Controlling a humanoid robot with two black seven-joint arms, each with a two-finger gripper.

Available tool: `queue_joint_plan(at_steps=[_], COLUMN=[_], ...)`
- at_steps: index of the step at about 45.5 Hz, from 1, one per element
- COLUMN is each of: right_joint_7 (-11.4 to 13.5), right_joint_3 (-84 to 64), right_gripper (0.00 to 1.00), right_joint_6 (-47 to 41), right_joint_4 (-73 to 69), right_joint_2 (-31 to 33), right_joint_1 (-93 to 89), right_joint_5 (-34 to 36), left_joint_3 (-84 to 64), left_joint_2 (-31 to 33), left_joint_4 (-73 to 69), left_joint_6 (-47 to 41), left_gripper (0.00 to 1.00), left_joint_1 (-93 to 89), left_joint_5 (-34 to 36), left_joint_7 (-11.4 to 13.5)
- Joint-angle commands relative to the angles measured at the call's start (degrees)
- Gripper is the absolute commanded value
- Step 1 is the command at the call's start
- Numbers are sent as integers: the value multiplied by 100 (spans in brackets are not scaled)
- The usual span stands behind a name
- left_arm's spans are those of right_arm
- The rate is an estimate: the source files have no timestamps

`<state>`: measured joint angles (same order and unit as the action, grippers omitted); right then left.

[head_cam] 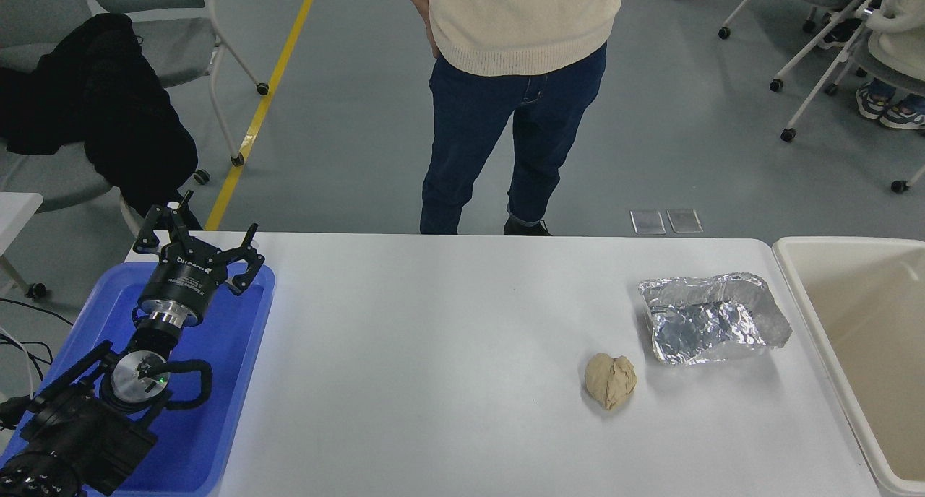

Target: Pick up paper cup place in dustbin

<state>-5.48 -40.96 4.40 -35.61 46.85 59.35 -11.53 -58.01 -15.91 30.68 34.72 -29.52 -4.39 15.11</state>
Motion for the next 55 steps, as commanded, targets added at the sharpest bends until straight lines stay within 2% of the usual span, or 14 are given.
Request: queue_joint_plan(at_steps=[1, 10, 16, 23, 32, 43, 55], right_joint_7=[-32, -58, -50, -50, -23, -6, -6], right_joint_3=[-2178, -3515, -3937, -4464, -4526, -4439, -3437], right_gripper=[100, 100, 100, 100, 100, 100, 100], right_joint_6=[-159, -571, -1739, -3137, -4940, -4940, -4940], right_joint_4=[-1571, -2459, -2636, -2636, -2636, -2785, -2899], right_joint_2=[175, -18, -220, -932, -1169, -1934, -2602], right_joint_1=[1894, 3266, 3978, 4506, 5183, 5939, 6300], right_joint_5=[28, -16, -60, -60, -95, -727, -737], left_joint_3=[0, 0, 0, 0, 9, 9, 9], left_joint_2=[0, 0, 0, 0, 0, 0, 0], left_joint_4=[0, 0, 0, 0, 0, 0, 0], left_joint_6=[0, 0, 0, 0, 0, -9, -9], left_gripper=[100, 100, 100, 100, 100, 100, 100], left_joint_1=[-1, -1, -1, -1, -1, -1, -1], left_joint_5=[0, 0, 0, 0, 0, 0, 0], left_joint_7=[0, 0, 0, 0, 0, 0, 0])
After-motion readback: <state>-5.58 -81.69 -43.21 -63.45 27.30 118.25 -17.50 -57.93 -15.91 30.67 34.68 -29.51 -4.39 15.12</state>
